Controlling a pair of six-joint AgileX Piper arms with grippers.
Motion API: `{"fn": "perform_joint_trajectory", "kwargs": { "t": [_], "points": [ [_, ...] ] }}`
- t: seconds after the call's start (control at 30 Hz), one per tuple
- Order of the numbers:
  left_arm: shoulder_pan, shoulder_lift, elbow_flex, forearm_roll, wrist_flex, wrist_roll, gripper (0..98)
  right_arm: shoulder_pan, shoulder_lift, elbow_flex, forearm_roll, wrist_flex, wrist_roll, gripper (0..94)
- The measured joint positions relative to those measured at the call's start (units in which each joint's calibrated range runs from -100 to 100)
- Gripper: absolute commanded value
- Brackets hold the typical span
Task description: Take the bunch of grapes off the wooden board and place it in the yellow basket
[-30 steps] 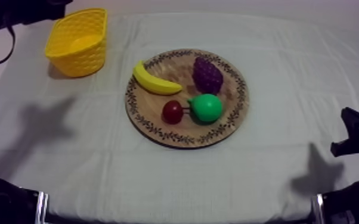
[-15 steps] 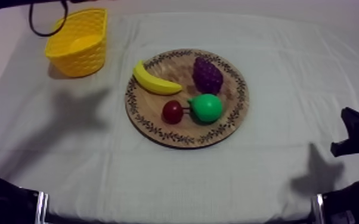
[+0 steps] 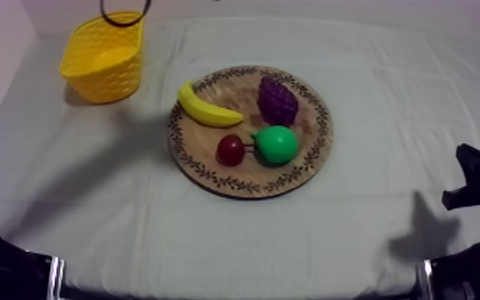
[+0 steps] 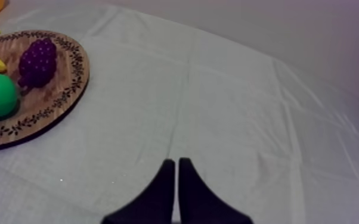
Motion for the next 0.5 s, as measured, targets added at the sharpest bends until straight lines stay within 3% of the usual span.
{"fn": "perform_joint_trajectory", "kwargs": {
  "t": [0.5],
  "points": [
    [1.6,16.0,-15.5,3.00,6.6,-4.5,0.0,0.0,0.0,0.0,0.0,0.0,0.0,0.5]
  ]
}}
